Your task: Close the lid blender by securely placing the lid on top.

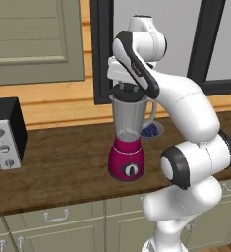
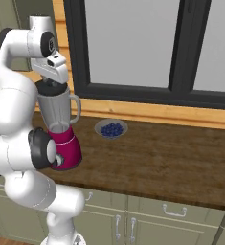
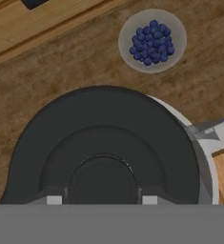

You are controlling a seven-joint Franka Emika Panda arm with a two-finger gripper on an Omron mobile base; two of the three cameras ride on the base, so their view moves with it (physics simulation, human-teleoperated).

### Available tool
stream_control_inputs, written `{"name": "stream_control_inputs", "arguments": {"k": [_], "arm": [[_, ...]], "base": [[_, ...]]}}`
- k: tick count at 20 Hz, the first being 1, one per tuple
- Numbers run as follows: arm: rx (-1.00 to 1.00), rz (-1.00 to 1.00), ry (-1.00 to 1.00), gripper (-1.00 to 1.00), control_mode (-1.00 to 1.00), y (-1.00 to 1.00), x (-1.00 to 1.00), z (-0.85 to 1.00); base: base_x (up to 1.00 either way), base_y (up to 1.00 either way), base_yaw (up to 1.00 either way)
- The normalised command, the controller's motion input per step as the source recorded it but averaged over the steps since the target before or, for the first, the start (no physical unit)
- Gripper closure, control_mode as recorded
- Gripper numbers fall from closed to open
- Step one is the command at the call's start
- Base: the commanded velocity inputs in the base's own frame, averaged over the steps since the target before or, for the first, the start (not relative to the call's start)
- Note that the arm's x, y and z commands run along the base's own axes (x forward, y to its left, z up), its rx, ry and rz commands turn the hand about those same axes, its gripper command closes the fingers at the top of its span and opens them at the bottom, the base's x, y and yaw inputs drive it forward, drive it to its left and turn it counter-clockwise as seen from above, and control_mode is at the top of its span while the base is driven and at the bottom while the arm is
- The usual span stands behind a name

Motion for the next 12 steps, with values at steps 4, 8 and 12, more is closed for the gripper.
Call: {"name": "stream_control_inputs", "arguments": {"k": [4,8,12], "arm": [[0.00,0.02,0.00,1.00,-1.00,-0.04,0.00,-0.06],[0.00,0.00,0.01,1.00,-1.00,-0.09,-0.14,-0.01],[0.00,0.00,0.06,1.00,-1.00,-0.07,-0.25,0.00]], "base": [[0.00,0.00,0.00],[0.00,0.00,0.00],[0.00,0.00,0.00]]}}
